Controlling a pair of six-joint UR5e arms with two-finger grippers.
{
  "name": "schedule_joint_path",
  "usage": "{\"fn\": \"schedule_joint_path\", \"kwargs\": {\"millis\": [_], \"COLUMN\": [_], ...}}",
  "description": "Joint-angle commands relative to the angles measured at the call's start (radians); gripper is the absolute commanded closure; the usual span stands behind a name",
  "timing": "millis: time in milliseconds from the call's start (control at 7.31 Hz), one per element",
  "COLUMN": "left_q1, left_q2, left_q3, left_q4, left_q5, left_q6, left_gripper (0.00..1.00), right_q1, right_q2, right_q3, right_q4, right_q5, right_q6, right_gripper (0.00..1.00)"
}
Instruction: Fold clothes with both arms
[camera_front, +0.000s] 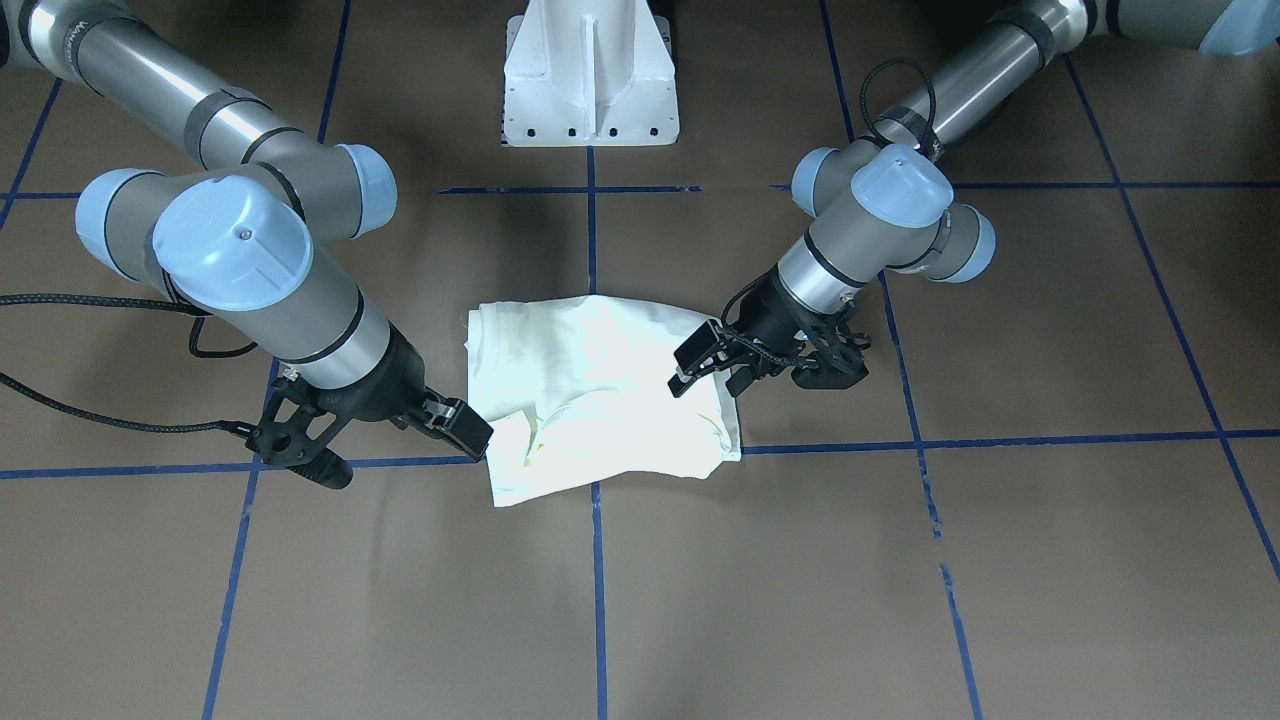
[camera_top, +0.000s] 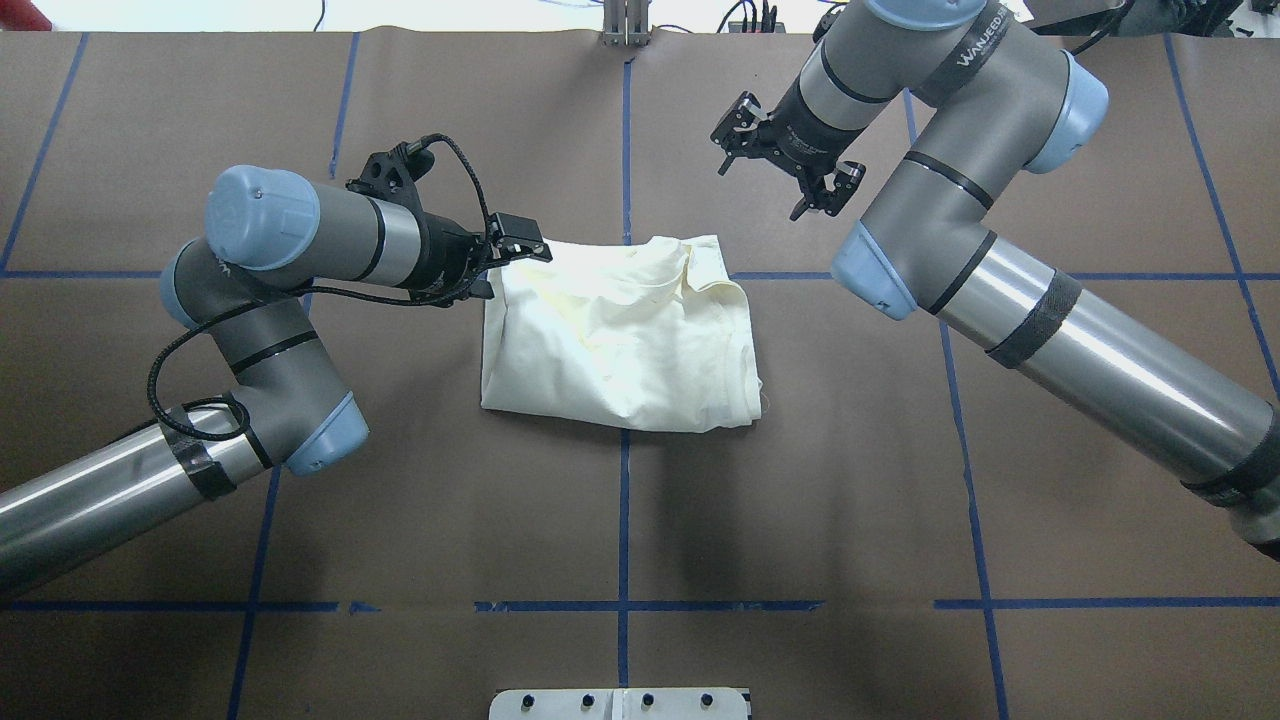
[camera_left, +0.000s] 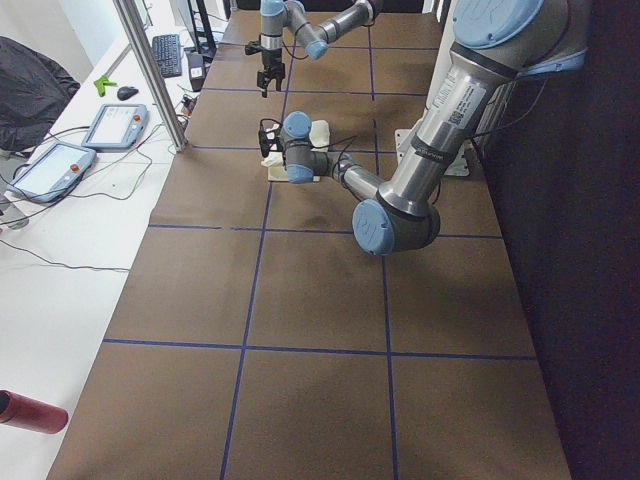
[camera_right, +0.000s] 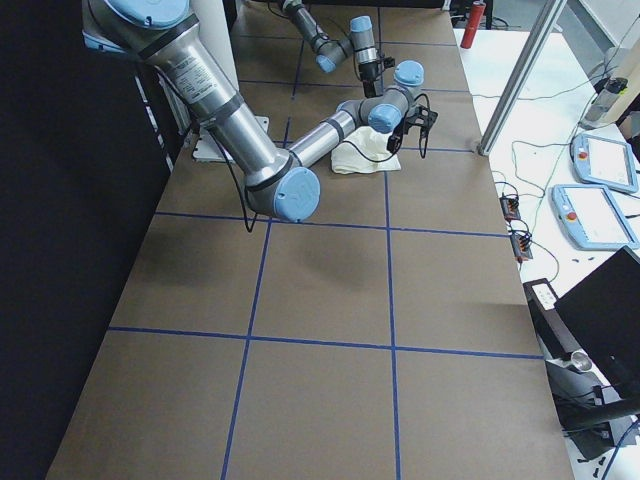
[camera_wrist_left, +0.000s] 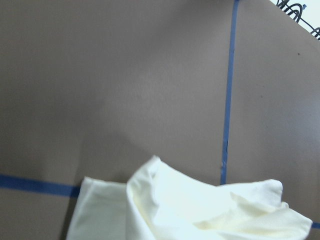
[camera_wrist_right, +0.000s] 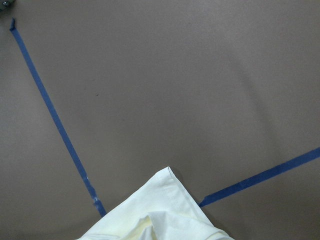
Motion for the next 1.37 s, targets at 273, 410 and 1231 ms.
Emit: {"fn": "schedule_joint_path", "kwargs": {"millis": [273,410,1231], "left_q1": [0.068,0.07,0.226], "left_q2": [-0.004,0.001,0.084], "left_q3": [0.011,-0.002,-0.15], "left_q4": [-0.033,-0.033,0.035], "left_q5": [-0.113,-0.173,-0.129], "left_q6": [0.046,0.048,0.048], "left_gripper": [0.0,0.0,0.0], "right_q1": [0.006,0.006,0.006], "right_q2": [0.0,0.0,0.014], "right_q3": [0.0,-0.002,0.0], "right_q4": [-0.001,-0.001,0.0], "right_q5": [-0.001,-0.001,-0.006], "right_q6": [-0.002,-0.011,-0.011], "right_gripper": [0.0,0.0,0.0]}}
